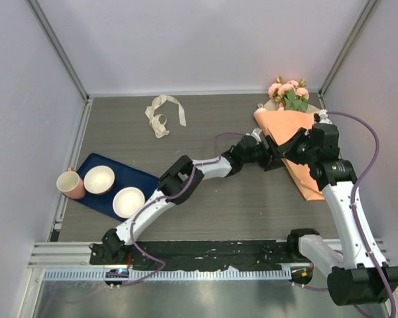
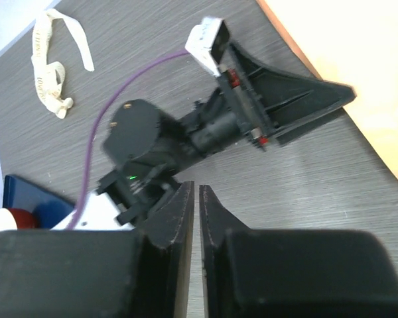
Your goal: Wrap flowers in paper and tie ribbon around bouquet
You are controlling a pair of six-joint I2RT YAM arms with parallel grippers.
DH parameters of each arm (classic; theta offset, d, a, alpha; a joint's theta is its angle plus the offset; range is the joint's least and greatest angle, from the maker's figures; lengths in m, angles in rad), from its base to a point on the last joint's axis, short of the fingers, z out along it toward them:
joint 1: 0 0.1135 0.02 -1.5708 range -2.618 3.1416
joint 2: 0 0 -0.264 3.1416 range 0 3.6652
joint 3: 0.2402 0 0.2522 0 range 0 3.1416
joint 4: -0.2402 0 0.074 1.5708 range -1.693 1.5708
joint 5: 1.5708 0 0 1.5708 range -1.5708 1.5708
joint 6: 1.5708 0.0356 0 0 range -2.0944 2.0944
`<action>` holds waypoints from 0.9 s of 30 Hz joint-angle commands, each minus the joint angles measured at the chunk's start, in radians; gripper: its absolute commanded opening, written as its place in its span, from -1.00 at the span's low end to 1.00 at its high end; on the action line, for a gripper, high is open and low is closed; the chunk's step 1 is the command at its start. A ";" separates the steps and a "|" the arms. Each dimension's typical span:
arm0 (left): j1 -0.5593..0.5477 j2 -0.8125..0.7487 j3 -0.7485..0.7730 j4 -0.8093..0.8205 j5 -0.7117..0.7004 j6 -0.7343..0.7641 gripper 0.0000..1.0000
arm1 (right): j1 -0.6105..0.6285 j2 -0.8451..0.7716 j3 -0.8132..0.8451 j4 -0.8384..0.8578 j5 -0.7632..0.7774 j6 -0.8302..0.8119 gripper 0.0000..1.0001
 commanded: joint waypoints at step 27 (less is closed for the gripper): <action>0.605 -1.721 -1.202 -1.017 -0.349 0.836 0.99 | 0.505 1.823 1.591 0.300 0.249 -0.242 0.81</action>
